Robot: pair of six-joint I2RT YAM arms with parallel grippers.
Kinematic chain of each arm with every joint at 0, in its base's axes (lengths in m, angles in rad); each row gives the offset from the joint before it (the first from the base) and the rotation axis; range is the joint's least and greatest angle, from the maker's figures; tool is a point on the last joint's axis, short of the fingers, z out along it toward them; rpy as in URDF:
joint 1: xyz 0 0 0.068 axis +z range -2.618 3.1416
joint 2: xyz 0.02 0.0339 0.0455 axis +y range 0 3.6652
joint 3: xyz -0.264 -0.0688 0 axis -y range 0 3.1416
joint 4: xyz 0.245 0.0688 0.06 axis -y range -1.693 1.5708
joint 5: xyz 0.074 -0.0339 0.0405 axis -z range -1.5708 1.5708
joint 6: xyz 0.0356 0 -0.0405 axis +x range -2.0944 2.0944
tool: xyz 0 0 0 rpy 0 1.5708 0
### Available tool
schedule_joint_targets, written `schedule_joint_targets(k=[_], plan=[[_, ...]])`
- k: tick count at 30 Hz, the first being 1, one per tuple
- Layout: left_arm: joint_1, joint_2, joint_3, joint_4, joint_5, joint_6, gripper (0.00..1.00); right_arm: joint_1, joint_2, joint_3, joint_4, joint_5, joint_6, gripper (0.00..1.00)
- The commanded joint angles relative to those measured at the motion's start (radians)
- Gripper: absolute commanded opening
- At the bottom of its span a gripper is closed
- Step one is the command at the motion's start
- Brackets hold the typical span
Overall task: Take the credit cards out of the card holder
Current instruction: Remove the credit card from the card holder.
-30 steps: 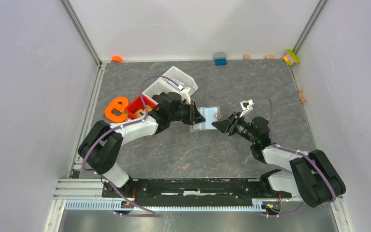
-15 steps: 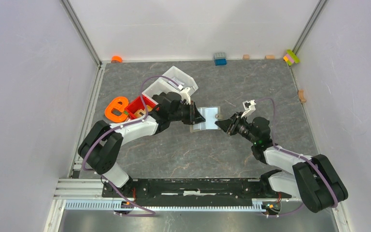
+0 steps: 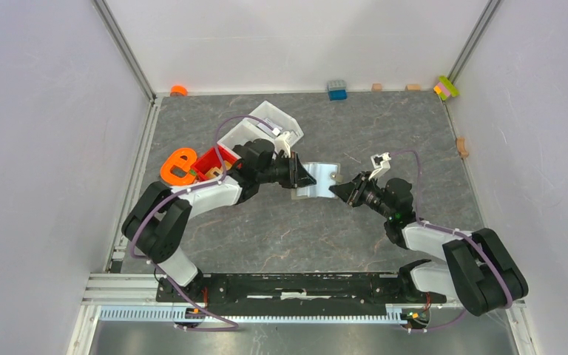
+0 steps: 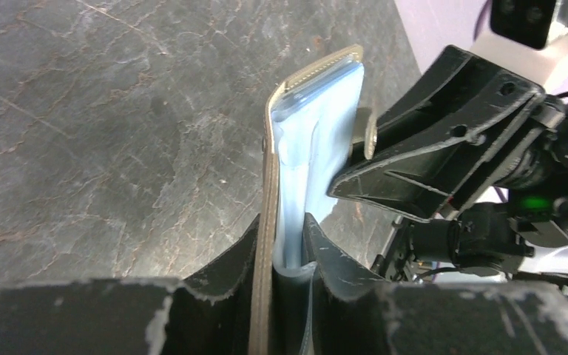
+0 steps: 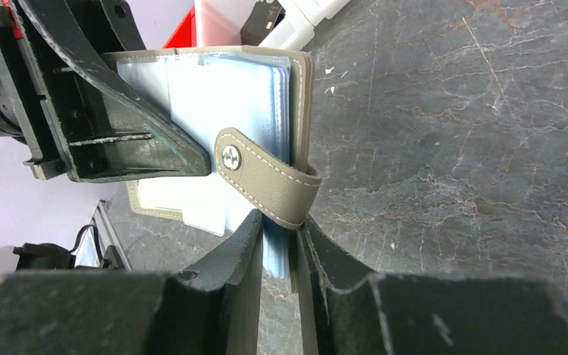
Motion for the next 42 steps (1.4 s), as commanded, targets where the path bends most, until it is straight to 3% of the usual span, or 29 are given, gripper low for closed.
schedule_joint_targets(k=[1, 8, 15, 26, 29, 32, 36, 42], plan=[[-0.013, 0.033, 0.004, 0.207, 0.195, -0.102, 0.28, 0.007, 0.039, 0.03, 0.106, -0.067, 0.026, 0.26], [-0.019, 0.037, 0.003, 0.224, 0.212, -0.107, 0.37, 0.02, 0.041, 0.036, 0.127, -0.084, 0.025, 0.26], [-0.026, 0.034, 0.01, 0.192, 0.194, -0.088, 0.6, 0.044, 0.053, 0.047, 0.14, -0.095, 0.022, 0.26], [-0.036, 0.03, 0.035, 0.091, 0.136, -0.038, 0.68, 0.103, 0.068, 0.087, 0.132, -0.111, -0.015, 0.26], [-0.037, 0.026, 0.042, 0.048, 0.1, -0.021, 0.64, 0.111, 0.061, 0.093, 0.119, -0.108, -0.03, 0.26], [-0.036, 0.022, 0.046, 0.015, 0.06, -0.009, 0.47, 0.112, 0.048, 0.095, 0.106, -0.101, -0.036, 0.27], [-0.027, 0.012, 0.04, -0.01, 0.011, -0.006, 0.3, 0.112, 0.017, 0.09, 0.068, -0.07, -0.055, 0.4], [-0.01, 0.001, 0.024, -0.003, -0.002, -0.023, 0.27, 0.11, -0.052, 0.079, -0.033, 0.038, -0.102, 0.46]])
